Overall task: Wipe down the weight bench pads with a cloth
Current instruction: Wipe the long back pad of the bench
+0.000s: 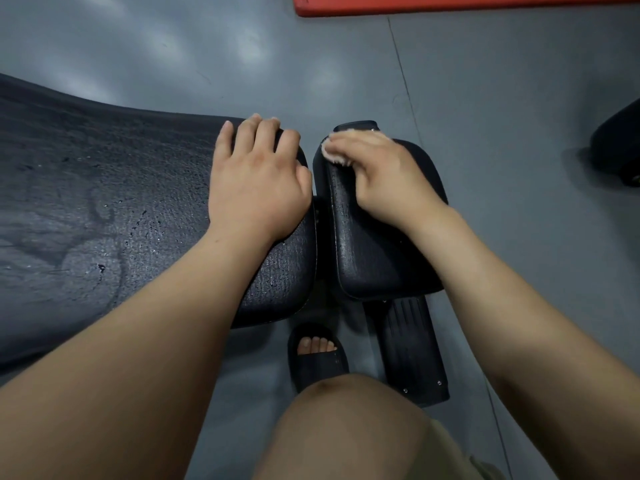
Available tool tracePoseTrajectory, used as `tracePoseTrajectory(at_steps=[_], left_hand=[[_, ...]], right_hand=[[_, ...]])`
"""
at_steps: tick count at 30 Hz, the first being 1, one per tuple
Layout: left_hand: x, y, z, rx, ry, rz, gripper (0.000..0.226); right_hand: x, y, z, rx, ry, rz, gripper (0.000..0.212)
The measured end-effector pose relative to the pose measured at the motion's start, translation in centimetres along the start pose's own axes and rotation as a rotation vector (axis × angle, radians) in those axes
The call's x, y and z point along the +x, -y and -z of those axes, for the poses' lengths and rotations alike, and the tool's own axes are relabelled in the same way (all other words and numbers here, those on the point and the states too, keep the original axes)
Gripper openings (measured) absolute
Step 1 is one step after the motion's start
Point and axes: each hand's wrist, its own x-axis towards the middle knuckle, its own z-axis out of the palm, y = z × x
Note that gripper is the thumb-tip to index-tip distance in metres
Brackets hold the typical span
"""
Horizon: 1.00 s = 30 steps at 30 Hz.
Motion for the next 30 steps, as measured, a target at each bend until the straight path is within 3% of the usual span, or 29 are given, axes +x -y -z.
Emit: tracePoseTrajectory(at_steps=[8, 13, 19, 30], left_hand=[[0.0, -0.1, 0.0, 0.005, -0.003, 0.0, 0.048], [0.0, -0.1, 0.1, 0.011, 0.002, 0.006, 0.048], [0.1, -0.1, 0.0, 0.01, 0.009, 0.002, 0.049], [0.0, -0.2, -0.1, 0.021, 0.006, 0.005, 0.048]], right_hand=[[-6.6, 3.6, 2.6, 0.126, 0.17, 0.158, 0.038], [-7.4, 4.1, 3.3, 0.156, 0.288, 0.25, 0.048], [-2.4, 1.6, 1.2, 0.054, 0.139, 0.112, 0.04], [-9.7, 4.7, 1.4, 0.17, 0.119, 0.117, 0.049]])
